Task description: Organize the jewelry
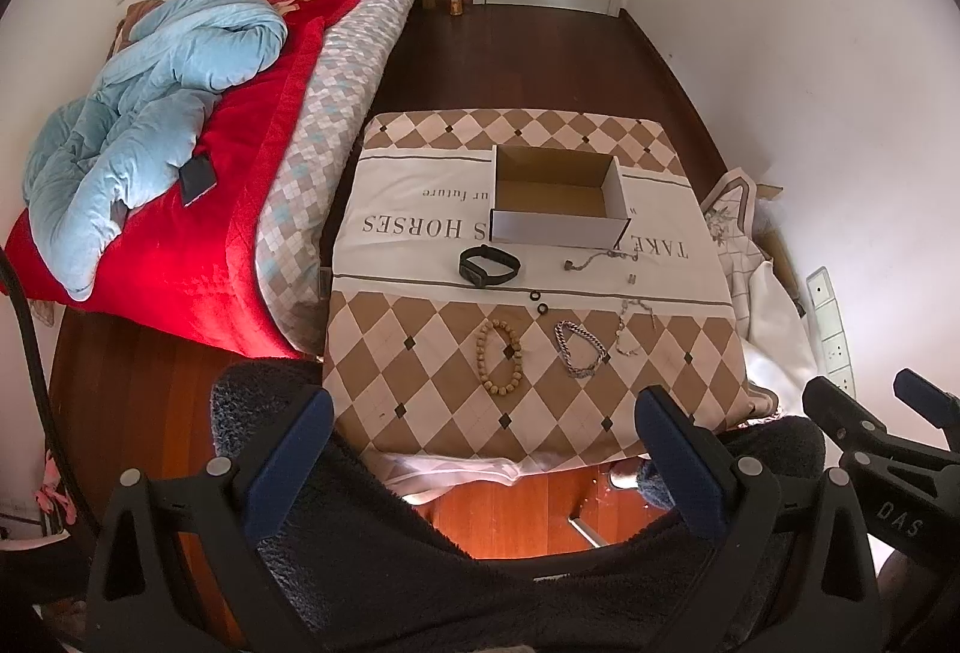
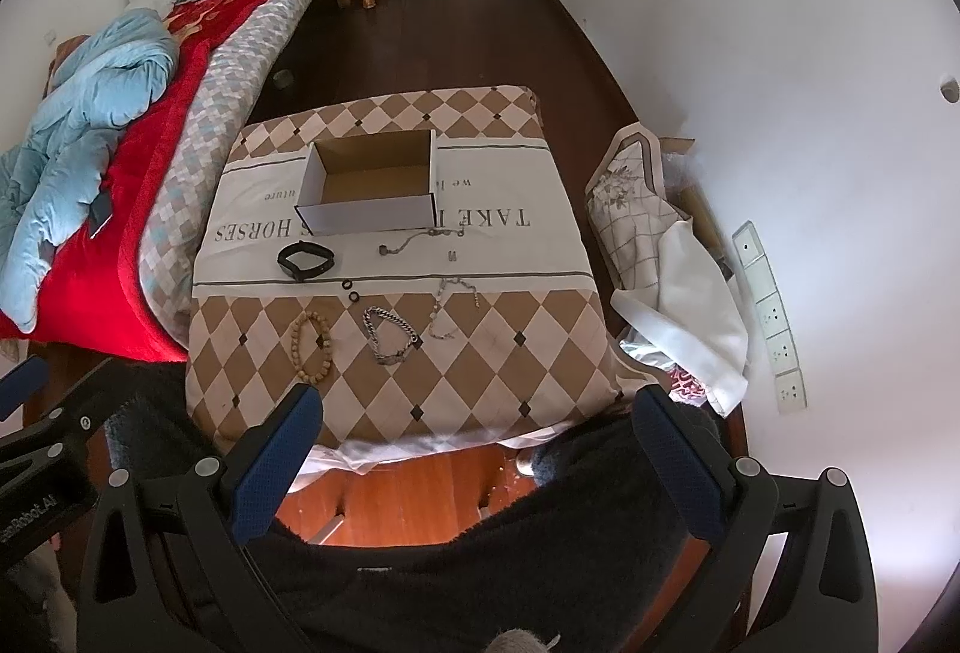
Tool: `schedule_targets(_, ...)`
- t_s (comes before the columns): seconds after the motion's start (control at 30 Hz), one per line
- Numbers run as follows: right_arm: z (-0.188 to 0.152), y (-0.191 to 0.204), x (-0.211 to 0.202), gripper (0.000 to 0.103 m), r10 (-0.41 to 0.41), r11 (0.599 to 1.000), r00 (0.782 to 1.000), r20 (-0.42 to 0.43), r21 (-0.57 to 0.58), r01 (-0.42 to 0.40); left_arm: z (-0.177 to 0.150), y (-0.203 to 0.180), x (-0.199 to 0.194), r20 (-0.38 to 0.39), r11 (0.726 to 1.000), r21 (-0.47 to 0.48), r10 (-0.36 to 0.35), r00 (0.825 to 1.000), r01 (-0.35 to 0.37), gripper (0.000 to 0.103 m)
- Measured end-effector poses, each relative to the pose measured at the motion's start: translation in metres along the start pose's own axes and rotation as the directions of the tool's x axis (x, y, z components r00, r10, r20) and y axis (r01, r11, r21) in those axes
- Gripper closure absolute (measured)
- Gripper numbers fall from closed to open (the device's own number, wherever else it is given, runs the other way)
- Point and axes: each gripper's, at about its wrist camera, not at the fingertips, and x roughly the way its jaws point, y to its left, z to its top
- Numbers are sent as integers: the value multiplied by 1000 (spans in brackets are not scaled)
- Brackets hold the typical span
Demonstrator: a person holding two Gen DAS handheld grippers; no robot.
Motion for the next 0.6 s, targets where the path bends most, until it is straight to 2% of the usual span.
schedule_targets(0.6, 1, 2, -1, 0, -4, 1000, 1000, 3, -2, 4, 0, 1, -2, 2, 1000, -4, 0, 1000, 0, 1)
